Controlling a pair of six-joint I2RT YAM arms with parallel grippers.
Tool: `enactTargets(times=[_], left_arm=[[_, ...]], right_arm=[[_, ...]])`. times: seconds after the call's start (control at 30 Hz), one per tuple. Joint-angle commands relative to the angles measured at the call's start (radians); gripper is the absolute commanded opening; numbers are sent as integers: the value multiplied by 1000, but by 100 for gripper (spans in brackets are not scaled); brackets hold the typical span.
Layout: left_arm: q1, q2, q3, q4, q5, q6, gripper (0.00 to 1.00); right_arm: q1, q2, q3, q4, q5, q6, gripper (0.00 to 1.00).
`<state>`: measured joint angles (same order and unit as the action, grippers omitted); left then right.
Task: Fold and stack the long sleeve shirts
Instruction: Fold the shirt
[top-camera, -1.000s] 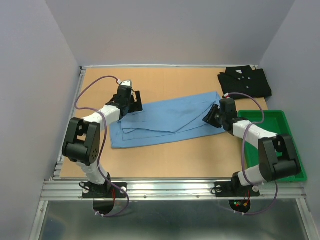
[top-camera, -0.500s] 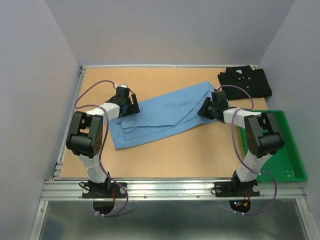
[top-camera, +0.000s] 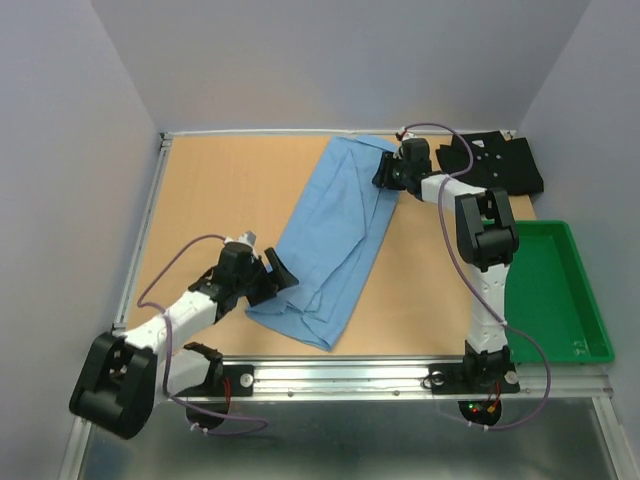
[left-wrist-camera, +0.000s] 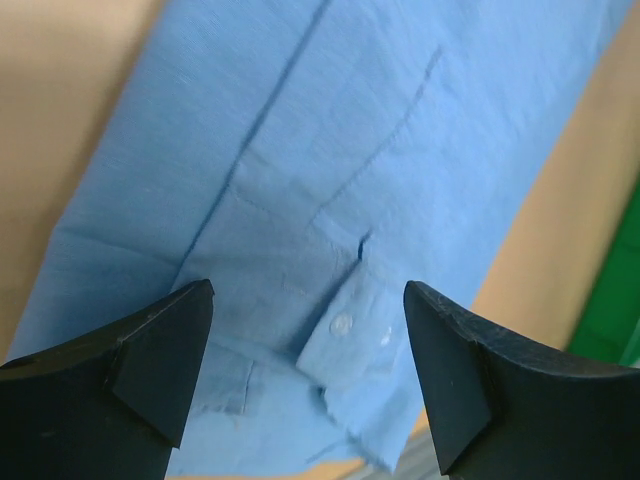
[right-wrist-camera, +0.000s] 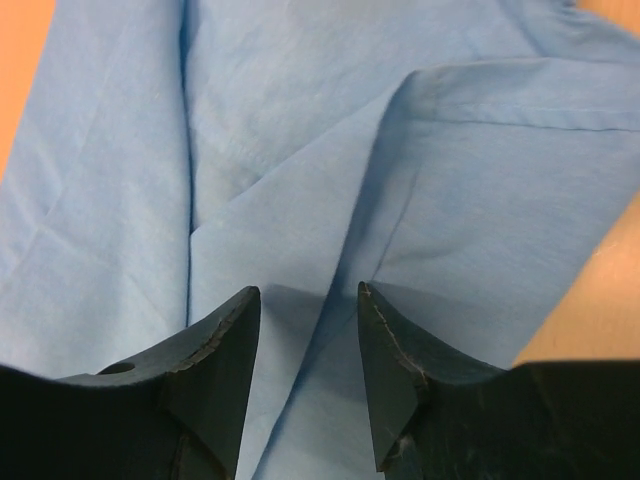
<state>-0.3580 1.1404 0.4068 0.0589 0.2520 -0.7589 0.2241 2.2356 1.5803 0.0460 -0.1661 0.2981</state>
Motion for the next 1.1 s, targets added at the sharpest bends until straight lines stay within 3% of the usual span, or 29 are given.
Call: enactTargets(times=[0.0,0.1,0.2,0.33,0.47,0.7,1.07], left_arm=[[-75,-181,-63,-94,30,-189,89],[-78,-315,-22,-151,-23,-174,89],[-76,-340,44,-192,-97,-99,88],[-76,-228,171,-197,-128,71,81],[-76,-44,266,-188,-119,223,74],[-75,24,303,-176,-109,271,71],[-73,1,231,-160,-83,245,71]], right_arm=[[15,-53,78,-20,-67,-66,49],[47,-125,54,-20,-124,-71,49],[104,-171,30,-18,-159,-59,49],[175,-189,14,17,-202,21,46],[244,-124,27,116,-207,139,30],[265,-36,-78,348,-138,314,24],[264,65,-157,426,-115,309,23]])
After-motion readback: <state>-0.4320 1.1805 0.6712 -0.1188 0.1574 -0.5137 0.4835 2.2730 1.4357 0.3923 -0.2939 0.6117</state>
